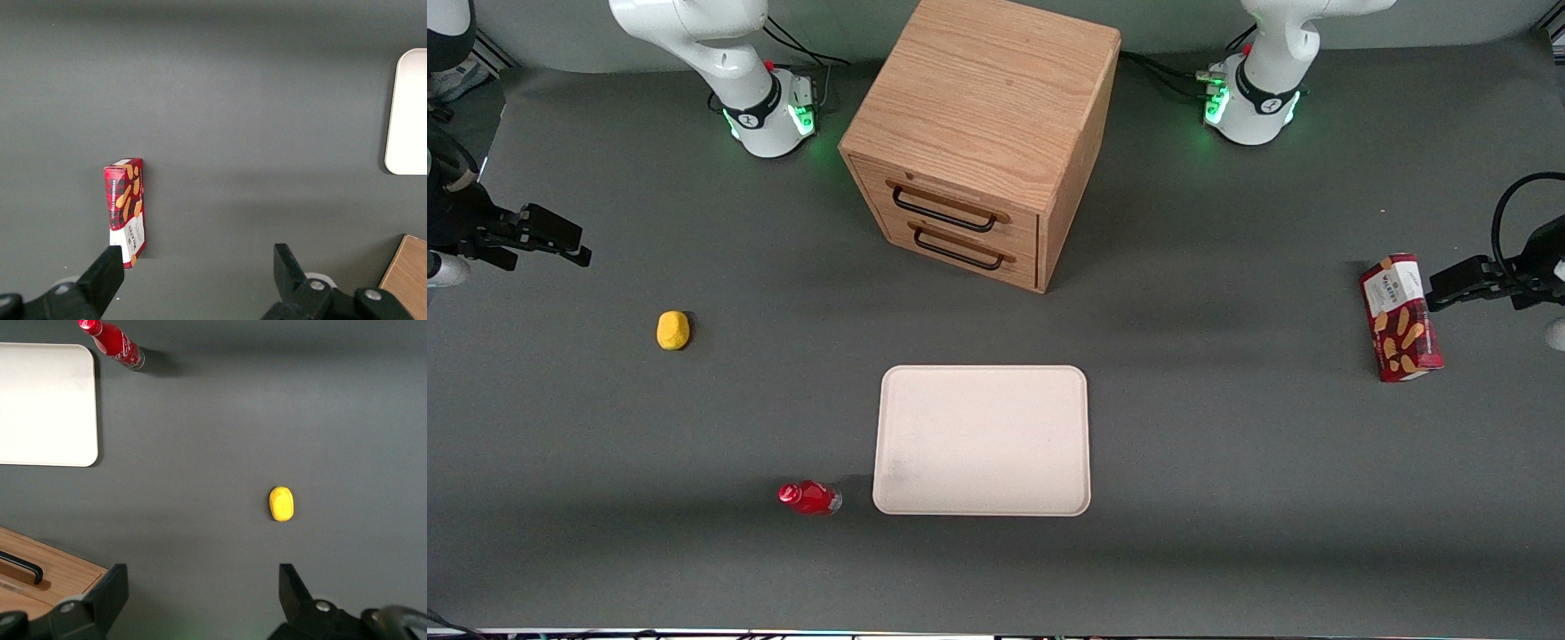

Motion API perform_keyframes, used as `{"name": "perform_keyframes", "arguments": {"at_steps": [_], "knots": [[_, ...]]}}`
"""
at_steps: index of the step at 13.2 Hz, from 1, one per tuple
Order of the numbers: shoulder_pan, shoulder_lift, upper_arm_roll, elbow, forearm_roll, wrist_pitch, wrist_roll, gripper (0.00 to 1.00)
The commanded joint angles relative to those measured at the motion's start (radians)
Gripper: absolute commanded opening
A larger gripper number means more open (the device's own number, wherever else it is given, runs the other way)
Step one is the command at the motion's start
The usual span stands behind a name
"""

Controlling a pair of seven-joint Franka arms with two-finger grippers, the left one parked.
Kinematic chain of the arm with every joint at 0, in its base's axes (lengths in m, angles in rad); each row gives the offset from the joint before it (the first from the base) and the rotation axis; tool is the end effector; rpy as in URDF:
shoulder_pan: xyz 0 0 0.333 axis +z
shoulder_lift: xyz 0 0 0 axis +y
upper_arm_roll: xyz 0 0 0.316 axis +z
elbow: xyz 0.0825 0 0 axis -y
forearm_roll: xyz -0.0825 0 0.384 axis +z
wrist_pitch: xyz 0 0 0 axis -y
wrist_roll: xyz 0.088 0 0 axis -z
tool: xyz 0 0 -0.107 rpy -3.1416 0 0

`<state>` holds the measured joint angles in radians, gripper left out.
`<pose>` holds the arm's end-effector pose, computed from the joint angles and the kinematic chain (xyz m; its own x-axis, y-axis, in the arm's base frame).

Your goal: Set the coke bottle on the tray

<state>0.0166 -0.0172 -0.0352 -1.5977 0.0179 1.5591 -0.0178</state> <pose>0.5475 -0.0084 0.6203 0.9998 -0.0006 -0.0211 -0.0010 -0.9998 -0.0189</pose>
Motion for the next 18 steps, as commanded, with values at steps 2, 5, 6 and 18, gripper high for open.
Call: {"name": "perform_keyframes", "arguments": {"at_steps": [2,5,6,18], "knots": [[-0.009,-0.007,0.006,0.001,0.008,-0.017,0.010,1.00],[-0.009,-0.004,0.008,-0.001,0.008,-0.017,0.003,1.00],[-0.009,-0.001,0.008,0.001,0.008,-0.017,0.002,1.00],[0.029,0.166,0.015,0.226,0.017,-0.025,0.019,1.00]]}}
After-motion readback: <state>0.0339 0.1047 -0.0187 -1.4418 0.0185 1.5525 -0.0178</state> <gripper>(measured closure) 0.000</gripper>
